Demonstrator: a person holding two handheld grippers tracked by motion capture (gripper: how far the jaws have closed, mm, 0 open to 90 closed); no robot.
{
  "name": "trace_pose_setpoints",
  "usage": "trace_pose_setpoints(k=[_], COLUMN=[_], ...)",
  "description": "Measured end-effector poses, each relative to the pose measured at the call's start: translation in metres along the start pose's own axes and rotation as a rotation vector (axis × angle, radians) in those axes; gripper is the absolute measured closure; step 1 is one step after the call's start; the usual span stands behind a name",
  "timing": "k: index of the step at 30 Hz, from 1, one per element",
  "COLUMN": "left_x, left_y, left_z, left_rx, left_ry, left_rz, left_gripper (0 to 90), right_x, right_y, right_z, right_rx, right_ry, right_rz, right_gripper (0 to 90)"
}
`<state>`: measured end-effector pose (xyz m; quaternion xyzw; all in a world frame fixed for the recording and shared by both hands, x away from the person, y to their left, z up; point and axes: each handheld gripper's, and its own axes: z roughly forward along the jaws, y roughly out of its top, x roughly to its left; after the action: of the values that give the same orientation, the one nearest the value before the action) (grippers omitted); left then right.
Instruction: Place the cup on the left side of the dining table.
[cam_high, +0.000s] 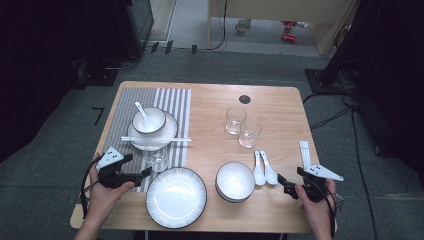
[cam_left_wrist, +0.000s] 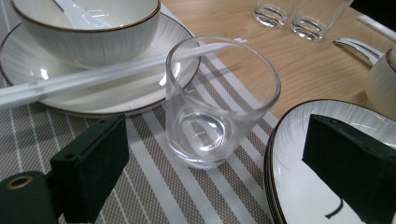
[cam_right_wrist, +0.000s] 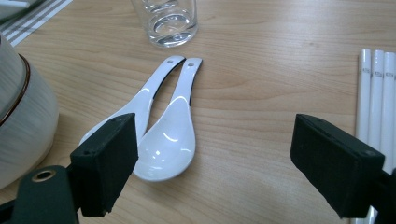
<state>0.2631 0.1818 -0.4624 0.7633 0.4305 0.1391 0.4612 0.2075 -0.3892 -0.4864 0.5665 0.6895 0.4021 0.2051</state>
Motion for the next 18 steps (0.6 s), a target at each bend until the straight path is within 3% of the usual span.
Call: trace_pose_setpoints(k=[16, 18], left_x=[0.008, 0.010], left_y=[-0.039, -0.044], left_z=[-0.031, -0.032], left_rx=[-0.013, 0.004], left_ry=[0.020, 0.046], left_rz=[-0.018, -0.021], left_gripper=[7.3, 7.4], right_x=[0.003, 0.002], right_y=[-0.017, -0.019], right_z=[-0.001, -0.003], right_rx=[0.022, 0.018], right_ry=[-0.008, -0.008], right_rz=[-0.008, -0.006], right_gripper=[15.6, 15.6])
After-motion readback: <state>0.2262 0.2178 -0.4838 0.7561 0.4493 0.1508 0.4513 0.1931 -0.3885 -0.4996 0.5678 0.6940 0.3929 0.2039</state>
